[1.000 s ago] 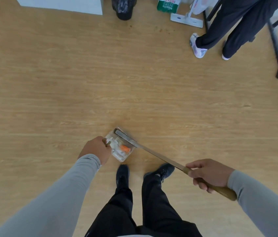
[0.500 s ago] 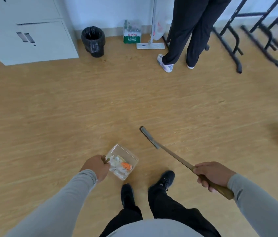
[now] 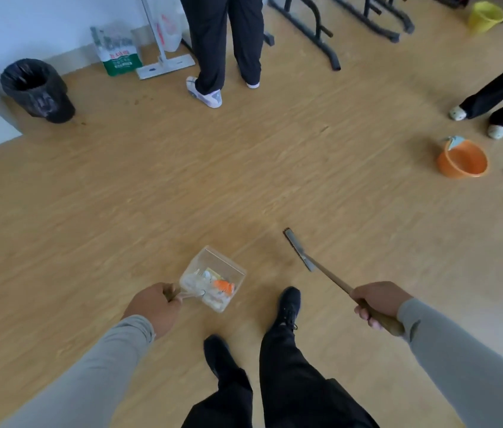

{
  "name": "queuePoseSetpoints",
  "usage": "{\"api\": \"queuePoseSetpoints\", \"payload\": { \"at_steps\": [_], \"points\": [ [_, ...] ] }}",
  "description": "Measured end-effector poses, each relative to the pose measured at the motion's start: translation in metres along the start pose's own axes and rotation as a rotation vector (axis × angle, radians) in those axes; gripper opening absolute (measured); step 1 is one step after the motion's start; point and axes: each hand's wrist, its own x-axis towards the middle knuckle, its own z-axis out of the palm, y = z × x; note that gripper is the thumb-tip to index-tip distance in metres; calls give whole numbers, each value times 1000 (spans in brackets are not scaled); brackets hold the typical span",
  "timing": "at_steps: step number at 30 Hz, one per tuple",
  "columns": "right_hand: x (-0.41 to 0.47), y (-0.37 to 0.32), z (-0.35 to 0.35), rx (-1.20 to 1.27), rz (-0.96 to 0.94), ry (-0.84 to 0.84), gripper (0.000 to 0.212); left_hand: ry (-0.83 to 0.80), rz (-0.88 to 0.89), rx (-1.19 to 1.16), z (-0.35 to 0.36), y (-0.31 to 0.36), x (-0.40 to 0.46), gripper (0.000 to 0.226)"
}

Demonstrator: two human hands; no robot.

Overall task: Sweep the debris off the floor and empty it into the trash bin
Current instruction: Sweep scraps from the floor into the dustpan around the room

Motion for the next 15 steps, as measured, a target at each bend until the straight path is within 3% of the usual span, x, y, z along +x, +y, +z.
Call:
{"api": "queuePoseSetpoints", "payload": {
  "at_steps": [9, 15],
  "points": [
    [76, 7, -52, 31, 88, 116, 28, -78, 96, 169, 35, 57, 40, 7],
    [89, -17, -17, -173, 35, 60, 14, -81, 77, 144, 43, 72, 47, 3]
  ]
}}
